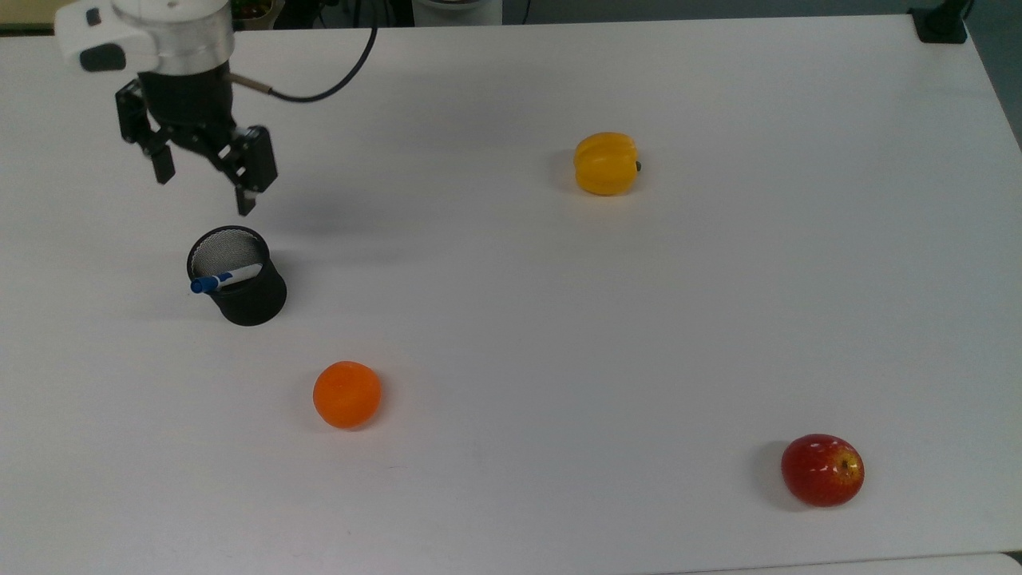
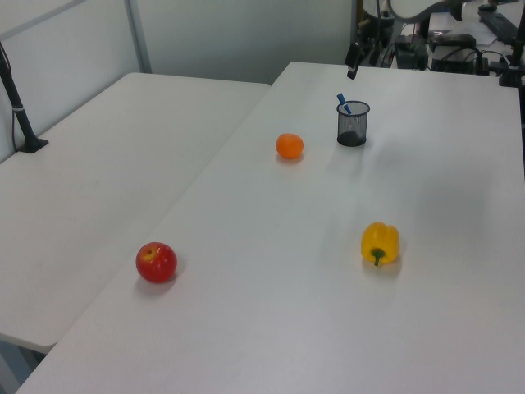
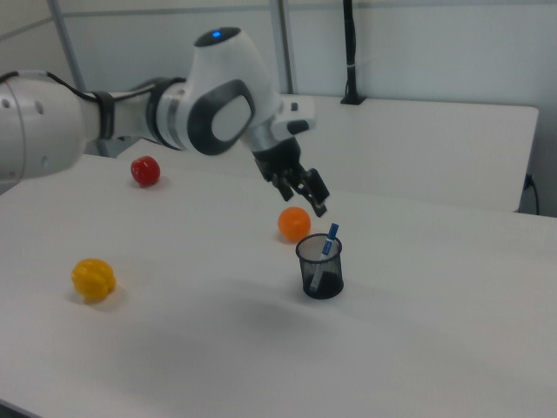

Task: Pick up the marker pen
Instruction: 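Lower the gripper into the cup and close on the marker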

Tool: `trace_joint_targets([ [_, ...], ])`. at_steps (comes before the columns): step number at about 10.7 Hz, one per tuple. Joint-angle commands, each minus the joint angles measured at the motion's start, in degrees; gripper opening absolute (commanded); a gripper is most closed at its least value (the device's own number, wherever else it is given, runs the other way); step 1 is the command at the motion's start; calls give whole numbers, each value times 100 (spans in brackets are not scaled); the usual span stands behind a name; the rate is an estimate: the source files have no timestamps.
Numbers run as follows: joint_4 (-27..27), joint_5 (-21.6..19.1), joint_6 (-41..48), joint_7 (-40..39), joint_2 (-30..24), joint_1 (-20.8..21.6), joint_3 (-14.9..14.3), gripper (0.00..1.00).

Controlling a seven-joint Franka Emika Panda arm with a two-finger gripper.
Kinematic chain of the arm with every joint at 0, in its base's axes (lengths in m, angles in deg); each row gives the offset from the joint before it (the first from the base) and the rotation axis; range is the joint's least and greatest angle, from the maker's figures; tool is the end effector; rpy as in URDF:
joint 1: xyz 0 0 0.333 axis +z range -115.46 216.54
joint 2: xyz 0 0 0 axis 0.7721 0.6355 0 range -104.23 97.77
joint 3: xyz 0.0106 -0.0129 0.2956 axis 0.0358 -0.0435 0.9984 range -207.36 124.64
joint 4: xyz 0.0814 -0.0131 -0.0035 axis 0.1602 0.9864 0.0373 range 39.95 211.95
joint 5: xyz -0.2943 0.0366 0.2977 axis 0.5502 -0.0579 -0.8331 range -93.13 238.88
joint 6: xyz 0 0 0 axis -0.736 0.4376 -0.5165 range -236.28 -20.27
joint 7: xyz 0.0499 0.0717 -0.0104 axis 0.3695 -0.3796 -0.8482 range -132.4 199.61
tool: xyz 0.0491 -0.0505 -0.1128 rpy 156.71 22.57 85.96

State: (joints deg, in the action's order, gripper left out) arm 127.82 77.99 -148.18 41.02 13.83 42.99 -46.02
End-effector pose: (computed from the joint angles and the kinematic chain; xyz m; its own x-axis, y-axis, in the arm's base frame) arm 0.6910 -0.1492 0.4378 0.9111 -0.2632 0.3173 -0.2986 -0.9520 0.0677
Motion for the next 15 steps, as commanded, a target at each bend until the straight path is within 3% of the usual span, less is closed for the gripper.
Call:
trace_joint_targets([
  [1,-55,191,-746,120,428,-150,-9,95],
  [6,-46,314,-1520,138,930,-106,0,79],
  [10,-37,314,-1661,138,948,-97,9,41],
  [11,-29,314,-1740,138,974,-106,0,36],
  [15,-28,314,-1758,138,1019,-97,9,29],
])
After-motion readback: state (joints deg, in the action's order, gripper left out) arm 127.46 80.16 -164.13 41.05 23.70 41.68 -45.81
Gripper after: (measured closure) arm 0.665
